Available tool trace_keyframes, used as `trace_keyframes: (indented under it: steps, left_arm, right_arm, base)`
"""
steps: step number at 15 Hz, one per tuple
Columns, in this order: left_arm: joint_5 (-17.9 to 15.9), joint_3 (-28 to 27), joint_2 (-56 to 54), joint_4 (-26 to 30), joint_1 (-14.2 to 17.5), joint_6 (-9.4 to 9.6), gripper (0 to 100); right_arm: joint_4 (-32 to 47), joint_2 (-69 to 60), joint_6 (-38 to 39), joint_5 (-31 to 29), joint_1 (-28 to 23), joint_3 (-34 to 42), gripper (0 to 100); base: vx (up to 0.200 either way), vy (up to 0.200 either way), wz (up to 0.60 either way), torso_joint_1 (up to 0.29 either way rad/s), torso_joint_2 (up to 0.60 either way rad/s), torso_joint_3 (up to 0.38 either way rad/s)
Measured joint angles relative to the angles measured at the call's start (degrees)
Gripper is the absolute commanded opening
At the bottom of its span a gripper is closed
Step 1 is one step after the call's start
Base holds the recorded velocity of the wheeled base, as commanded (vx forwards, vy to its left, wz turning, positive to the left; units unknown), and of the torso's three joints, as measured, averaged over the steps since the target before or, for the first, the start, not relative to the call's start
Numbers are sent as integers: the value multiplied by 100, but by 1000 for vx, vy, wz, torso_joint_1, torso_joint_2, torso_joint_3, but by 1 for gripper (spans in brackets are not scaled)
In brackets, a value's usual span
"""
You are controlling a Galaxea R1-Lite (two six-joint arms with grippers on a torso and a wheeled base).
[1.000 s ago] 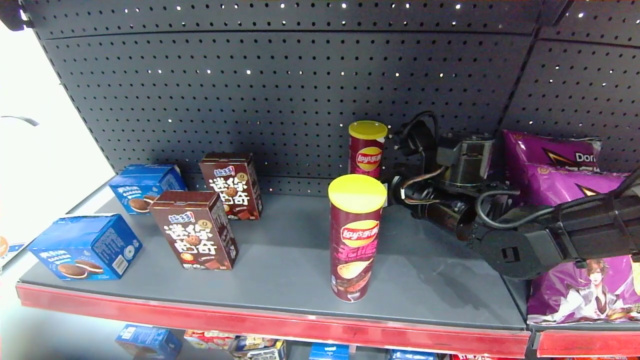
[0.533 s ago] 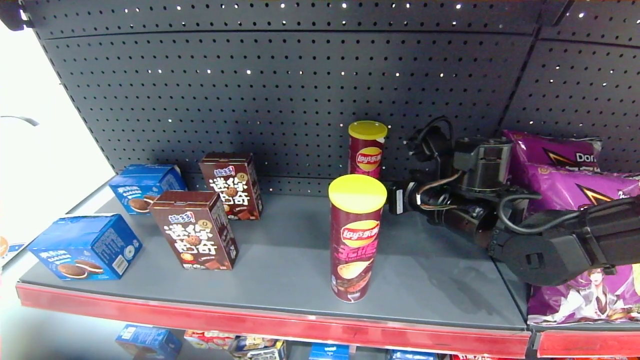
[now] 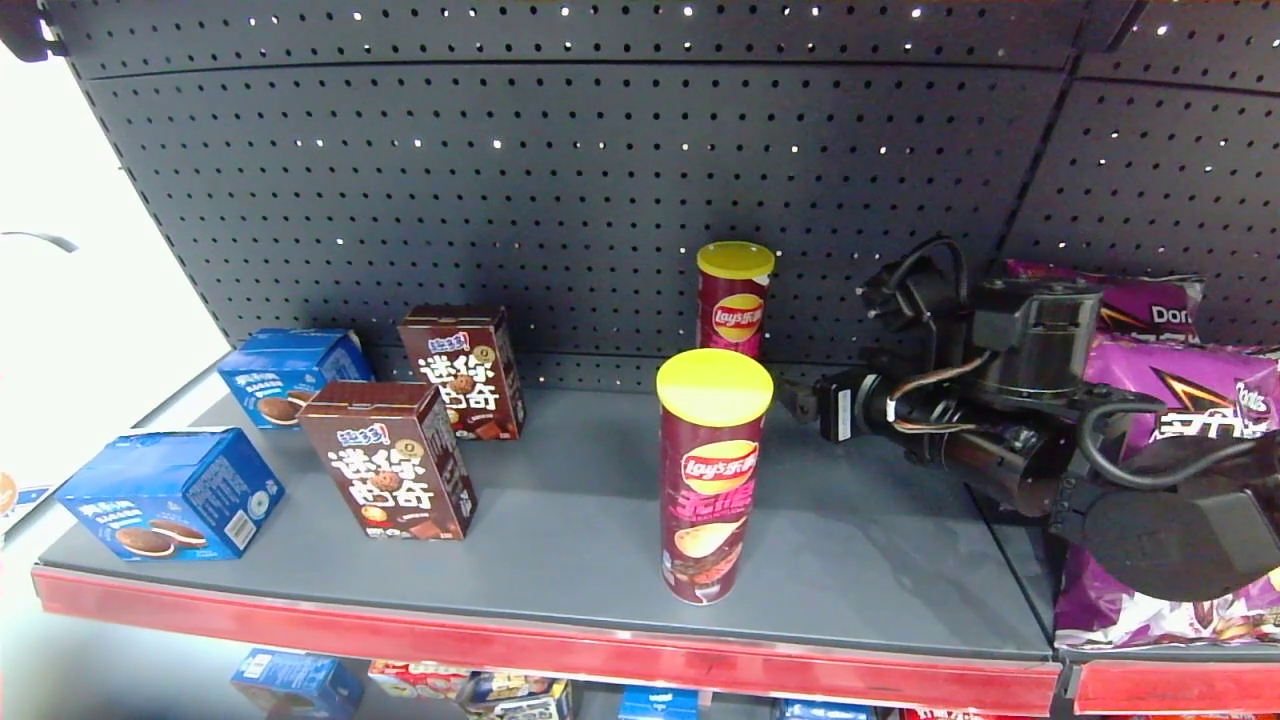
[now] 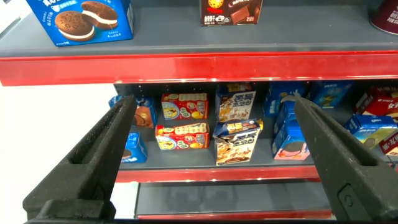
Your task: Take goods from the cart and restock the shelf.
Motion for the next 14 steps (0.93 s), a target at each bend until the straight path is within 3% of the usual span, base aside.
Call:
trace_keyframes:
  steps: [4, 7, 14]
  left_arm:
    - [4, 0, 0, 0, 0, 0, 100]
    - [0, 0, 0, 0, 0, 0, 100]
    - [0, 0, 0, 0, 0, 0, 100]
  right_arm:
    - [34, -290, -27, -98, -45, 20, 100]
    - [505, -750, -78, -100, -161, 182, 100]
    - [925, -2697, -216, -84, -653, 1348, 100]
  base:
    - [0, 0, 0, 0, 0, 0]
    - [0, 0, 0, 0, 0, 0]
    - [0, 0, 0, 0, 0, 0]
